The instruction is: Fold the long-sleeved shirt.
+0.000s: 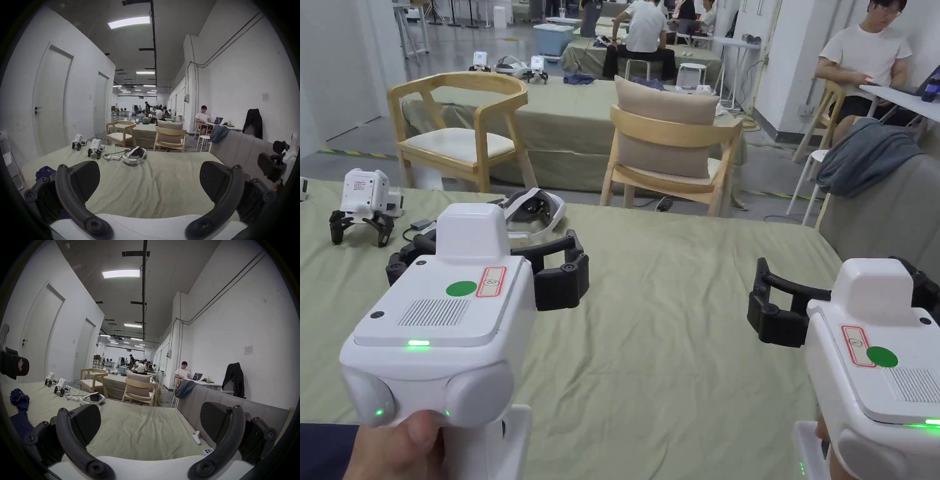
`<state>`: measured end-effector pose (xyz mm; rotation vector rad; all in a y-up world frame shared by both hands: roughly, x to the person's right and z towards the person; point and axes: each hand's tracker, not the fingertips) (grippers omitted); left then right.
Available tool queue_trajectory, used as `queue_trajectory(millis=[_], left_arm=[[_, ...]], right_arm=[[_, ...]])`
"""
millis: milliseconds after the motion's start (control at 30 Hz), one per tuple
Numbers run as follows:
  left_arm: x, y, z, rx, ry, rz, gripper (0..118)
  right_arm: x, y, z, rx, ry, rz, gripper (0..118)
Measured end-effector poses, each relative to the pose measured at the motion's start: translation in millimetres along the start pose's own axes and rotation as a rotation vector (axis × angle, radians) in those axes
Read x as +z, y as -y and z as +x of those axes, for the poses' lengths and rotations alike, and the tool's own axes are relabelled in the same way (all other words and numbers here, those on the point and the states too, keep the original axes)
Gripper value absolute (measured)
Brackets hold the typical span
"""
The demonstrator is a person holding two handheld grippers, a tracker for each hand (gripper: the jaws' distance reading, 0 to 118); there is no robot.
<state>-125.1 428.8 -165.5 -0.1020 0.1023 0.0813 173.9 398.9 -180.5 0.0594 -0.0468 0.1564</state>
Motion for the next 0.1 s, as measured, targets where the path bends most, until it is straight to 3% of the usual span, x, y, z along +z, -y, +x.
queue_trajectory(millis=[100], left_arm=[[0.6,-3.4,-3.9,0.005,0.004,0.002,111]], right_arm=[[1.1,-2.0,0.3,0.002,0.002,0.006,118]])
